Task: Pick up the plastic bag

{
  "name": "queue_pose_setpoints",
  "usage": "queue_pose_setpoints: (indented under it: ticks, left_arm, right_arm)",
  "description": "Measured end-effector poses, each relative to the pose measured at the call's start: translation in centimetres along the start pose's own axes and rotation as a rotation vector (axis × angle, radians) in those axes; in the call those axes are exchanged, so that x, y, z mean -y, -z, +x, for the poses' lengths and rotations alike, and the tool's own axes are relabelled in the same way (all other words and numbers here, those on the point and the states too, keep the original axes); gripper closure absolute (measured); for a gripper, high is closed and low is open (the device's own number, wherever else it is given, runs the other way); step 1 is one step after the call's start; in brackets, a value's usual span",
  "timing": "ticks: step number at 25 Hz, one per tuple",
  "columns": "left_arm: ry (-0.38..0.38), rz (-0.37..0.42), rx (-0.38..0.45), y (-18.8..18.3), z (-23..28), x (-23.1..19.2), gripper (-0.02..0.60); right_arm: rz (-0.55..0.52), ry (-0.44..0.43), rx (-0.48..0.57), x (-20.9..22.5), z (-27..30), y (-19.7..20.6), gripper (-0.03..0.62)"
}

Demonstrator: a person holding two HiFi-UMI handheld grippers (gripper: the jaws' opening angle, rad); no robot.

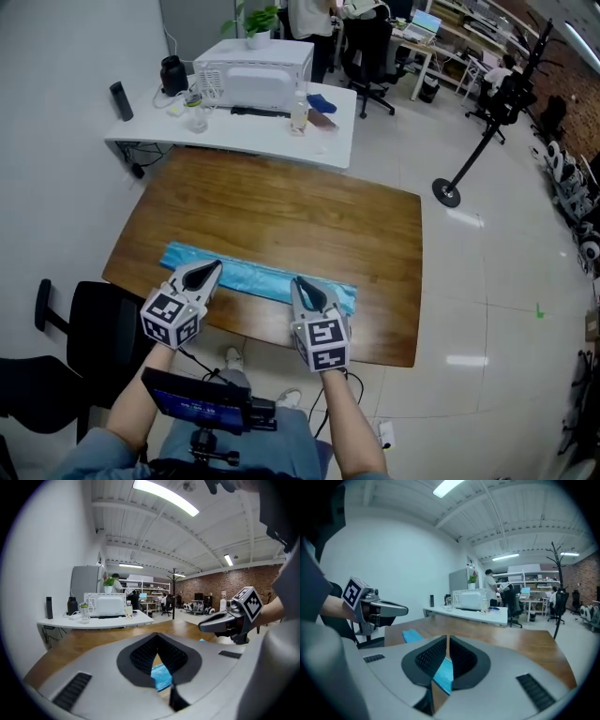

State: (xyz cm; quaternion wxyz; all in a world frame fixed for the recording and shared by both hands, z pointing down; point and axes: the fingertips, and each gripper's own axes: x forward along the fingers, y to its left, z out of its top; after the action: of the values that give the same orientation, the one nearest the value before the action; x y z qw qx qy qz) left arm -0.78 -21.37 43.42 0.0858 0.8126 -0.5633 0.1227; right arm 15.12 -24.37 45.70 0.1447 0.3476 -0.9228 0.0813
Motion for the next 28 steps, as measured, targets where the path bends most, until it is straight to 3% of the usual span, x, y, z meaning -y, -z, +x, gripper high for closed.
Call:
queue_pose_setpoints:
  ticks: [6, 11, 16, 26, 28]
  left_arm:
    - [0.012, 0.022, 0.119, -4.1, -2.1, 4.9, 0.574]
    - [0.058, 0.074, 0.205, -7.1, -3.9, 7.7, 0.574]
    - [0.132, 0.102, 0.244, -9.4, -5.5, 9.0, 0.574]
    - [0.179, 0.103, 0.331, -10.0, -8.1, 6.2, 0.574]
    - [0.2, 0.098, 0.316, -10.0, -8.6, 6.6, 0.574]
  right_arm:
    - [-0.039, -0.12, 0.143, -3.4, -3.4, -4.7, 0.583]
    - [-0.046, -0.168, 0.256, -6.7, -5.7, -8.4, 0.592]
    - [-0.011, -0.147, 0.303, -9.7, -6.6, -10.9, 0.592]
    - [-0.016, -0.073, 0.323, -13.5, -6.2, -11.9, 0.592]
    - [-0.017, -0.068, 0.32, -14.1, -6.2, -11.9, 0.592]
